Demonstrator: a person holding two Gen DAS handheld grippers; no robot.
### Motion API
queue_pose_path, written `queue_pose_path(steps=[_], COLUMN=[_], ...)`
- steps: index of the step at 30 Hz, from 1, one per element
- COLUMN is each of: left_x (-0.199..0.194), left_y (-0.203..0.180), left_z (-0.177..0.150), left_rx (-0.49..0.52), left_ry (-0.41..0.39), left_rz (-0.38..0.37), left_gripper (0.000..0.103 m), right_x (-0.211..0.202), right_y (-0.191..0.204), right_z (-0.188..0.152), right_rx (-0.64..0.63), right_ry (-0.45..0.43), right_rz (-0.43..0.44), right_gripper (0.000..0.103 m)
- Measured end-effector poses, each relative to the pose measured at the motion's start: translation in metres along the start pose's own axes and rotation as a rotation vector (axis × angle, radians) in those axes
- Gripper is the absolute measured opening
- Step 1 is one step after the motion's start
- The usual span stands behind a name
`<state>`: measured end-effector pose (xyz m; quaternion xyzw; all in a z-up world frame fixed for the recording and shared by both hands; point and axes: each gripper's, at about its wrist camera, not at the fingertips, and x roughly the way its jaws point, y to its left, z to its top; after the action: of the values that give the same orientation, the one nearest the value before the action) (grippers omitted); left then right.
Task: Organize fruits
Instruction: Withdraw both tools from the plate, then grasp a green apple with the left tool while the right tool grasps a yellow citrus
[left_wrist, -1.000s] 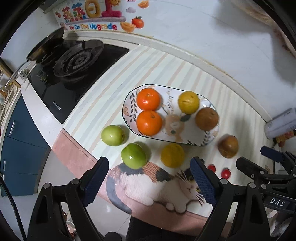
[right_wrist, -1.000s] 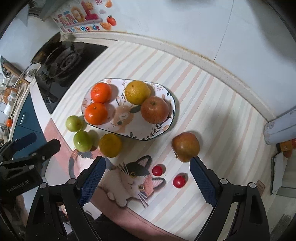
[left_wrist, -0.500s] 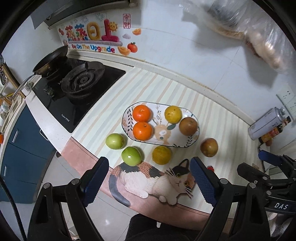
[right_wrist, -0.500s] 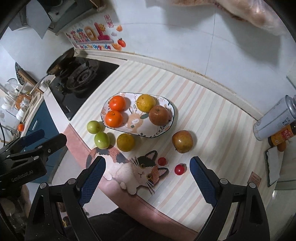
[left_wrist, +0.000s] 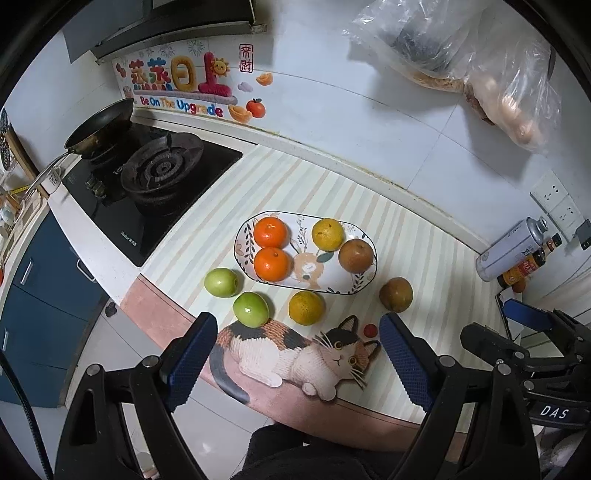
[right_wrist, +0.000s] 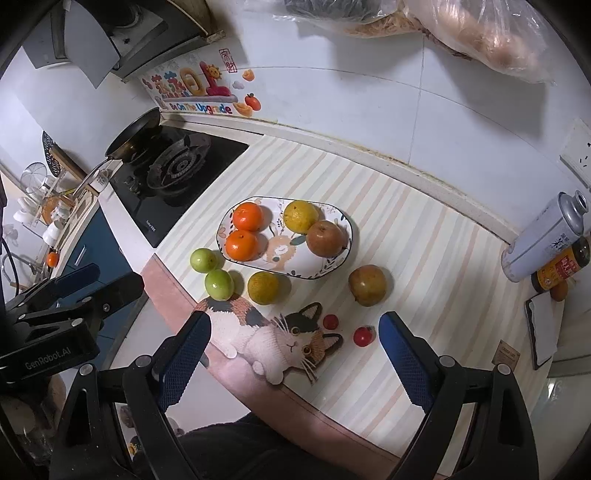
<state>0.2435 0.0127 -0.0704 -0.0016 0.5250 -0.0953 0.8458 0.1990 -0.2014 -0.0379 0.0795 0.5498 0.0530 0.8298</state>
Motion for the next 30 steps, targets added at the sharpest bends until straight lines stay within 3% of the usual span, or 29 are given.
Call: queue_pose_path(steps=[6, 10, 12, 19, 24, 28, 30], left_x=[0.006, 0.019, 0.031, 0.086, 0.125, 0.152, 0.165], left_y=[0.005, 0.020, 0.035, 0.089, 0.112, 0.122, 0.123], left_z=[0.005, 0.011, 0.015, 0.021, 0.020, 0.017, 0.015], left_rx=[-0.014, -0.033, -0.057, -0.158, -0.210, -0.235, -0.243], left_ry=[-0.006, -0.023, -0.017, 0.069, 0.146, 0.206, 0.237], left_rz=[0.022, 0.101, 0.163, 0.277, 0.308, 0.310, 0.302], left_gripper=[0.090, 0.103, 0.103, 0.103, 0.102, 0.102, 0.102], right_x=[0.015, 0.048, 0.068, 0.176, 0.256, 0.306, 0.320], right_y=[-0.002, -0.007, -0.009, -0.003, 0.005, 0.016, 0.020], right_z=[0.004, 0.008, 0.010, 0.018, 0.014, 0.009, 0.007], right_rx=[0.014, 0.050, 0.068, 0.141, 0.226, 0.245, 0.238], right_ry=[0.022, 0.057, 0.082, 0.200, 0.316, 0.374, 0.381], right_rz=[0.003, 0.018, 0.026, 0.109, 0.169, 0.170, 0.172], right_gripper=[0.094, 0.094, 0.094, 0.094, 0.093, 0.081, 0.068])
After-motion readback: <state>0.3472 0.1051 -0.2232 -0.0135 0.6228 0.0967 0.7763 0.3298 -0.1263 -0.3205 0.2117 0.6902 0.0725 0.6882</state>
